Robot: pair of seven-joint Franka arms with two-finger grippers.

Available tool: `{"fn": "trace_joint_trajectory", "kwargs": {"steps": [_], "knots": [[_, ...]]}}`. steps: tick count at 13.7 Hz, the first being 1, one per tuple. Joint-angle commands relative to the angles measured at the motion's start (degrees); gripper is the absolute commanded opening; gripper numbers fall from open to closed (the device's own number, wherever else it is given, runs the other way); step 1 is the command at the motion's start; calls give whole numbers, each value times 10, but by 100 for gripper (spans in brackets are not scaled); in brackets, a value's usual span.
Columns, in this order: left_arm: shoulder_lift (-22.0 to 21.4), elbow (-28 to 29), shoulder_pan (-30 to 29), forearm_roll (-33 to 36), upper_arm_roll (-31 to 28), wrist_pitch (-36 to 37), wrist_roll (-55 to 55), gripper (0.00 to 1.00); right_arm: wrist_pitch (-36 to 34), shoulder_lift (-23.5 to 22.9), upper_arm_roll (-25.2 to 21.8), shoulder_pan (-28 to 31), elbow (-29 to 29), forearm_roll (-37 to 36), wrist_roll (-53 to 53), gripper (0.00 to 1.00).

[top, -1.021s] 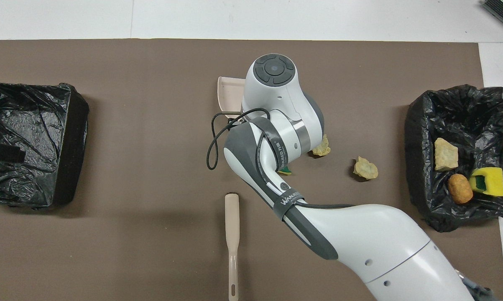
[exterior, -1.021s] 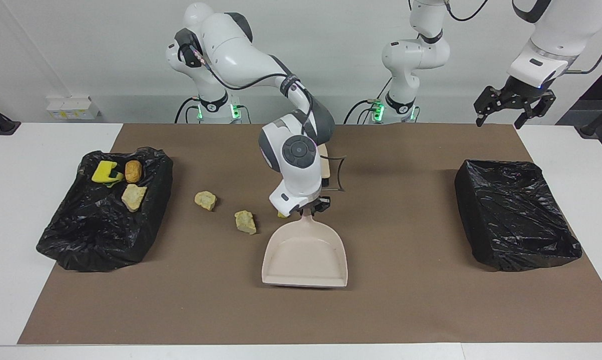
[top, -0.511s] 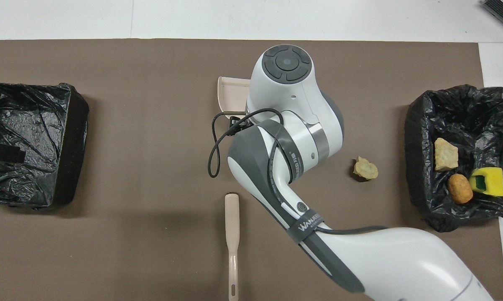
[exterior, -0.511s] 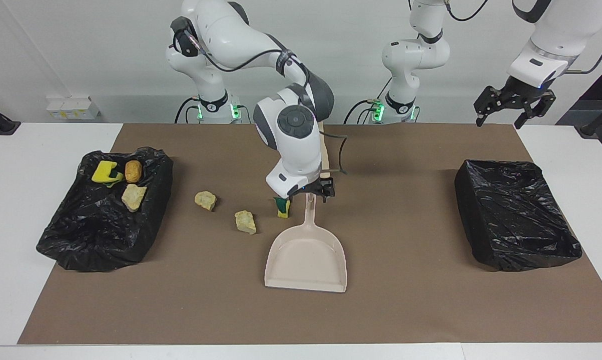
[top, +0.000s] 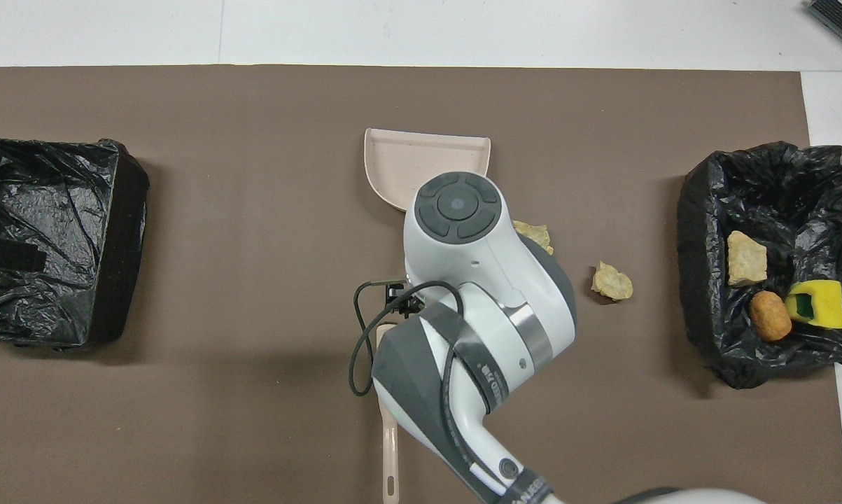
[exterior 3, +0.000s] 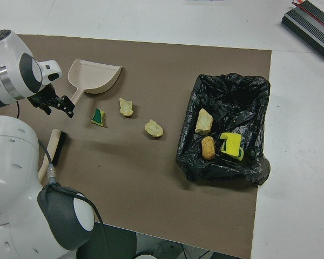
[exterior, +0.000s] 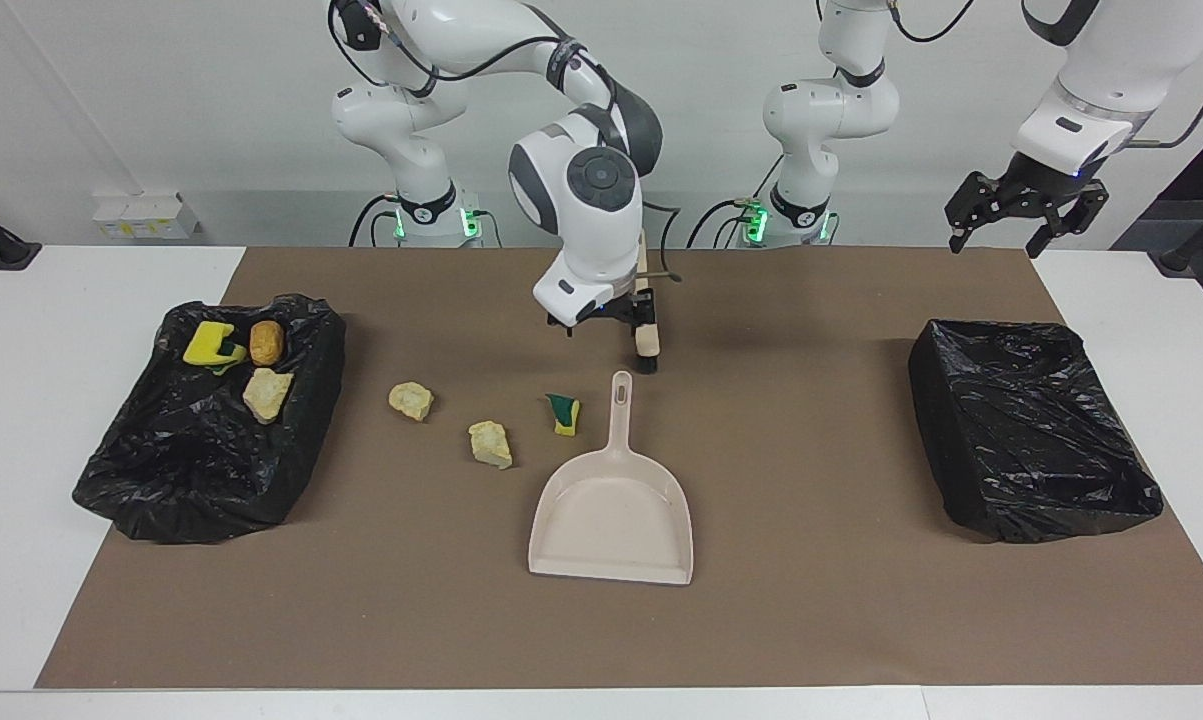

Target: Sweep and dump trash in bin

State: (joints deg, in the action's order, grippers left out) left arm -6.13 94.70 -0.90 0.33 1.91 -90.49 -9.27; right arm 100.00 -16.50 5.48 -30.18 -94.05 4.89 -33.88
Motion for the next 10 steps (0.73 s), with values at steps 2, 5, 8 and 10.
{"fn": "trace_joint_trajectory", "kwargs": {"steps": [2,5,8,10], "knots": [[41,1,49,2,0,-95,37,100,97,115,1,-36,-194,12,-55,100],[89,-3,116,2,1,-169,150,100,164,168,2,-80,-293,71,-76,100],[136,-14,163,-7,2,-215,220,100,200,141,2,-137,-301,77,-130,100],[190,-54,200,-8,2,-229,281,100,209,127,2,-157,-306,78,-133,95]]}}
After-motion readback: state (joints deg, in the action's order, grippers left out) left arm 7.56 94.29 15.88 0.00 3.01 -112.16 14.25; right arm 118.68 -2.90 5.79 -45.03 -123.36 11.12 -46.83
